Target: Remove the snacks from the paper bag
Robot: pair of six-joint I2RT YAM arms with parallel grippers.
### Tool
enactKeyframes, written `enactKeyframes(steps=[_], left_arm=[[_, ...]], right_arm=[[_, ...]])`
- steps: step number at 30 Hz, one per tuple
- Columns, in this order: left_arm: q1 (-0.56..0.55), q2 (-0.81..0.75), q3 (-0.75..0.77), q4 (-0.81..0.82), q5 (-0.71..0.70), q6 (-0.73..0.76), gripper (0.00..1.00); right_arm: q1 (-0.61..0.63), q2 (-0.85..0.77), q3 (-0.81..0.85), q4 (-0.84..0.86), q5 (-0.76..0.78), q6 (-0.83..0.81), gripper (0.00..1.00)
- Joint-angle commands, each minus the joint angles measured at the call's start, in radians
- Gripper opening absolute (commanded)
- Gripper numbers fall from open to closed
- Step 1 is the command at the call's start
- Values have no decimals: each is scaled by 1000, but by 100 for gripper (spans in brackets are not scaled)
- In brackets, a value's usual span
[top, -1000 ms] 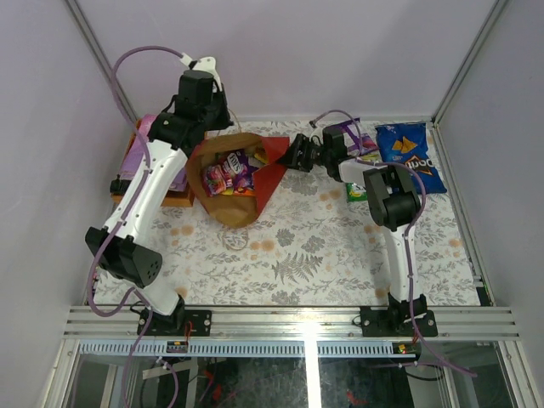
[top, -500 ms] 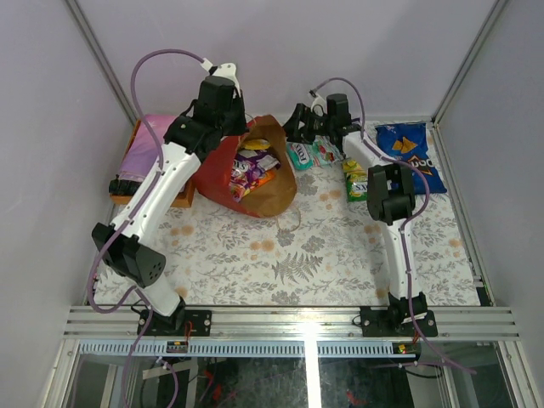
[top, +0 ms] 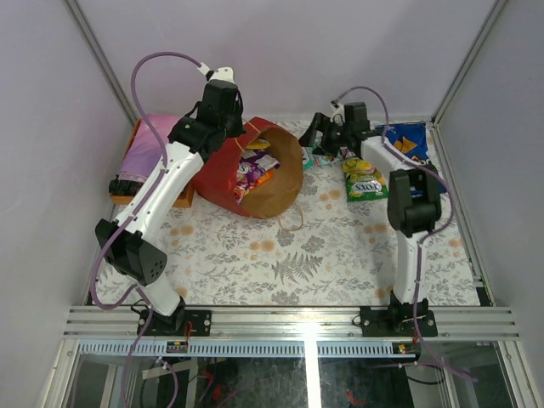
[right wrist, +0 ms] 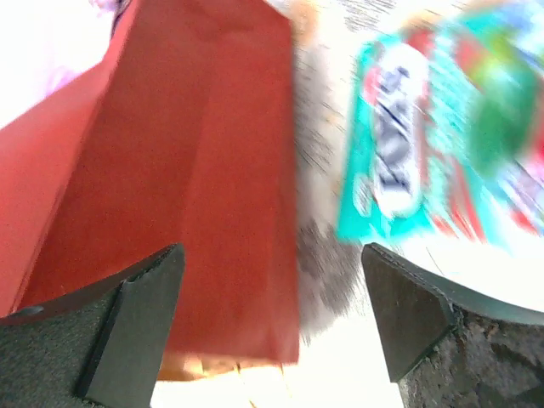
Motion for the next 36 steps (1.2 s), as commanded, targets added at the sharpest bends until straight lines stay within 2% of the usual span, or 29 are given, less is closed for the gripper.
enactKeyframes(steps=[1, 3, 5, 9, 13, 17, 21, 27, 36], left_arm=[[8, 2, -21, 31, -39, -1, 0], [10, -1, -27, 30, -38, 0, 0], [13, 1, -33, 30, -28, -1, 0], [18, 8, -43, 30, -17, -9, 0], [21, 5, -54, 30, -13, -18, 0], [32, 4, -56, 21, -1, -29, 0], [42, 6, -52, 13, 19, -37, 0], [45, 4, -60, 12, 39, -38, 0], [45, 0, -73, 13, 62, -34, 0]], right_arm=[[-46, -442, -371, 225, 264, 127, 93], [-14, -610, -585, 393, 304, 220, 91], [58, -718, -712, 483, 326, 248, 89], [244, -723, -804, 608, 283, 281, 82], [335, -604, -790, 656, 318, 335, 77], [412, -497, -787, 761, 441, 358, 78], [436, -384, -781, 900, 490, 429, 77], [438, -226, -690, 991, 492, 478, 71], [445, -66, -522, 947, 515, 497, 63]])
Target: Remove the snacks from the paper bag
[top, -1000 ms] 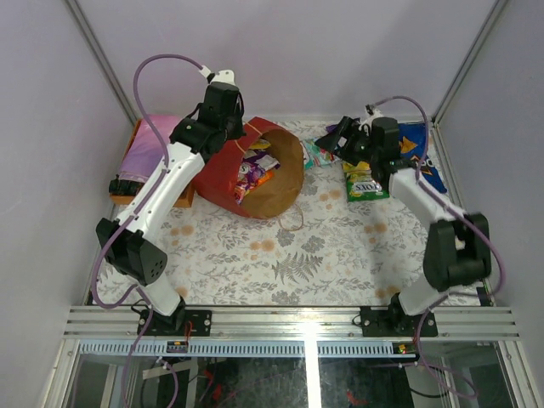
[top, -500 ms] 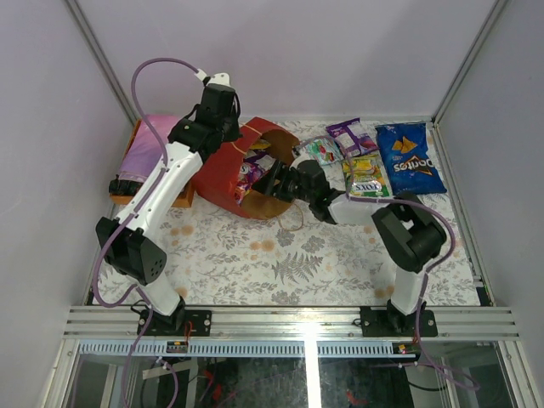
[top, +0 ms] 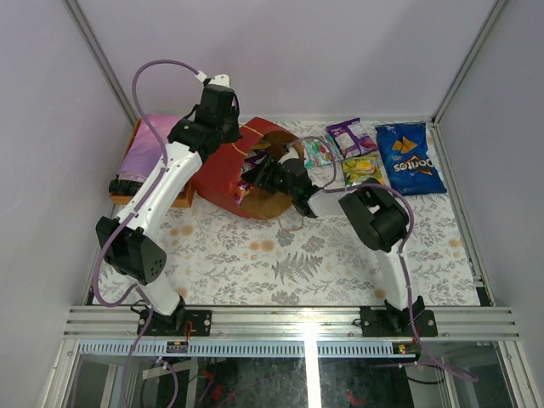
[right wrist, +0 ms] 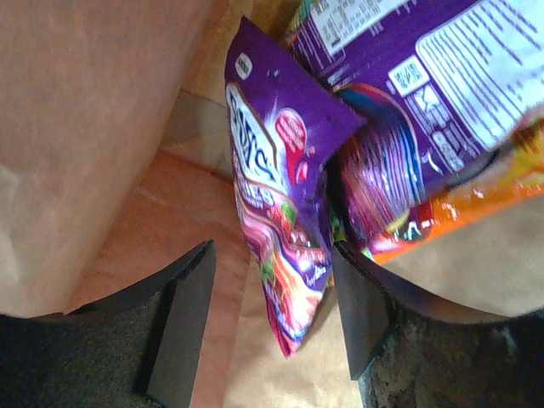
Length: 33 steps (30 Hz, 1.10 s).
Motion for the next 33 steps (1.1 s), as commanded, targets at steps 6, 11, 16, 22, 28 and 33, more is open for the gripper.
enactKeyframes(steps=[6, 11, 16, 22, 28, 33], left_arm=[[6, -6, -16, 23, 20, 0, 0], [7, -11, -19, 23, 22, 3, 0], [6, -19, -25, 24, 14, 8, 0], [6, -17, -24, 24, 18, 7, 0], [6, -17, -27, 24, 18, 8, 0], [6, -15, -29, 24, 20, 8, 0]], right_arm=[[24, 100, 207, -51, 35, -1, 62], [35, 140, 315, -225, 51, -46, 59], [45, 156, 342, -350, 92, -61, 67], [49, 195, 375, -331, 47, -53, 63], [51, 235, 408, -330, 13, -36, 61], [51, 260, 413, -312, -12, -19, 45]])
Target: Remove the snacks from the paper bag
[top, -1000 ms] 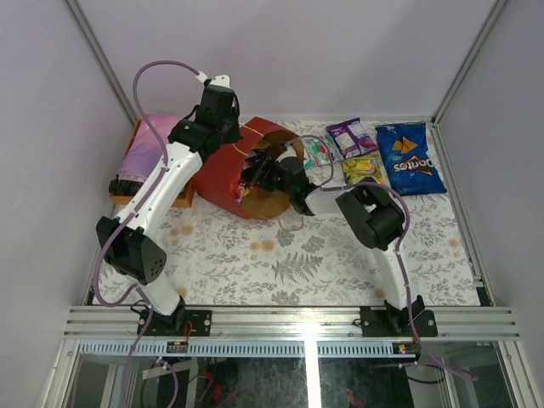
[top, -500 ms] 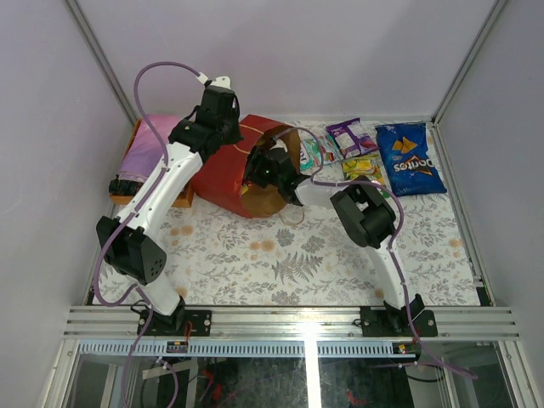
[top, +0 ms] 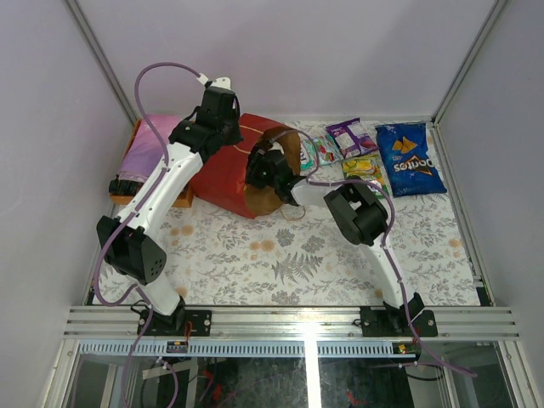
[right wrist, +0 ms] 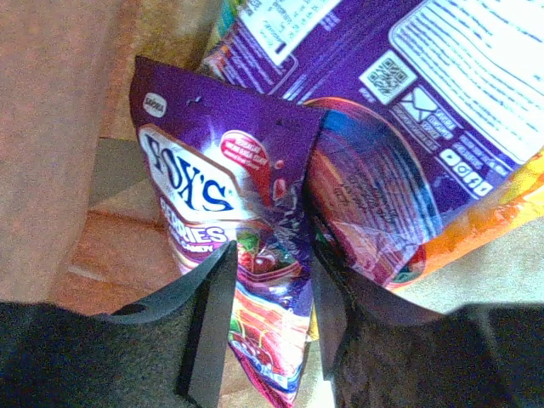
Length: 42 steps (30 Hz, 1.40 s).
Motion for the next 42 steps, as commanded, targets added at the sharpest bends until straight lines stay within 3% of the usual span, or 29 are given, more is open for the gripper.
enactKeyframes(steps=[1, 5, 6, 19, 27, 28, 31, 33, 36, 42], left_arm=[[6, -15, -7, 24, -2, 7, 0], [6, -17, -6, 23, -5, 11, 0], [7, -18, -7, 23, -9, 14, 0], [22, -31, -16, 16, -48, 27, 0], [23, -22, -17, 16, -44, 26, 0], [23, -24, -17, 16, -45, 26, 0], [23, -27, -23, 11, -51, 31, 0], [24, -30, -28, 7, -61, 36, 0], [33, -39, -41, 7, -65, 36, 0], [37, -36, -52, 8, -56, 38, 0]], right_arm=[[19, 41, 27, -16, -60, 17, 39], [19, 14, -12, 51, -72, 23, 3], [19, -1, -28, 64, -71, 14, 0], [-10, -488, -416, 46, -46, -188, 0], [-140, -486, -587, 146, -106, -87, 0], [-154, -465, -583, 149, -114, -75, 7], [-178, -393, -536, 104, -151, -53, 57], [-179, -367, -520, 85, -163, -47, 75], [-179, -345, -530, 129, -178, -20, 80], [-179, -287, -503, 169, -212, 11, 81]])
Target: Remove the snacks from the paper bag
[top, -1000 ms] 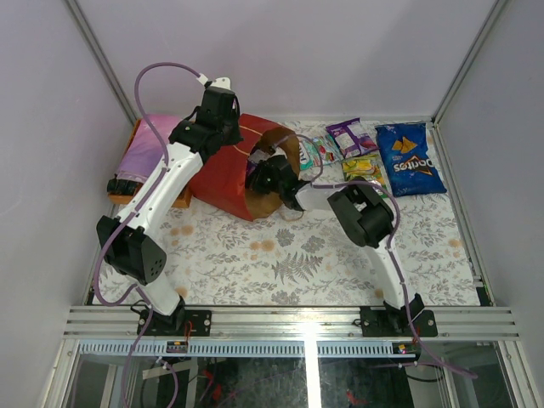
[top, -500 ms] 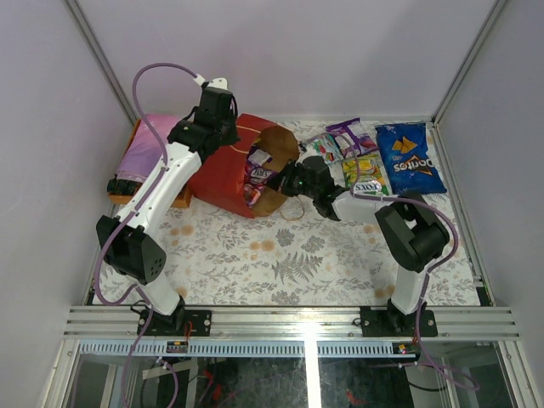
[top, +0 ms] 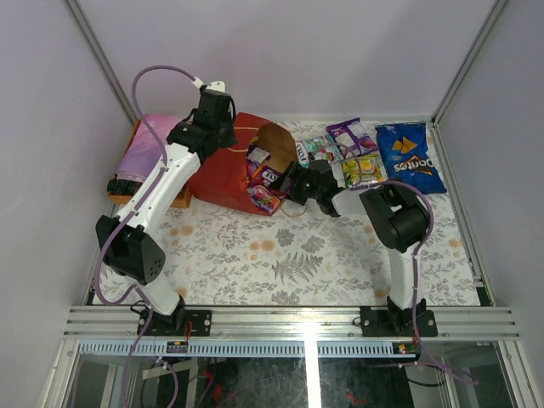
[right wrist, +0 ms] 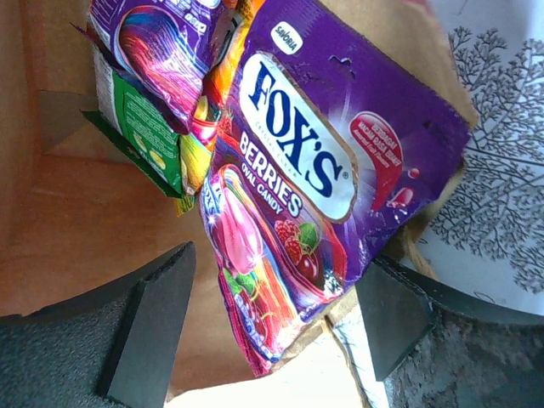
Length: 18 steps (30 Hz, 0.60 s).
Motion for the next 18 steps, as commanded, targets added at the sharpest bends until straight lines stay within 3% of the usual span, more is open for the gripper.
enactKeyframes(steps=[1, 3, 5, 8, 11, 12, 13, 18], left_arm=[[10, -30, -12, 10, -25, 19, 0], [10, -30, -12, 10, -25, 20, 0], [10, -32, -14, 11, -27, 21, 0], [11, -37, -18, 10, -31, 23, 0], [12, -39, -20, 13, -35, 25, 0], [12, -38, -22, 13, -35, 24, 0], [13, -39, -24, 13, -35, 23, 0], [15, -51, -43, 19, -35, 23, 0]], right_arm=[[7, 47, 53, 69, -49, 42, 81], [7, 66, 58, 87, -57, 60, 78], [8, 75, 57, 119, -72, 71, 67], [7, 52, 51, 124, -83, 63, 45], [7, -5, 39, 83, -83, 27, 12], [7, -33, 33, 63, -83, 13, 5], [7, -62, 25, 44, -83, -2, 1], [-26, -232, -28, -61, -150, -65, 0]])
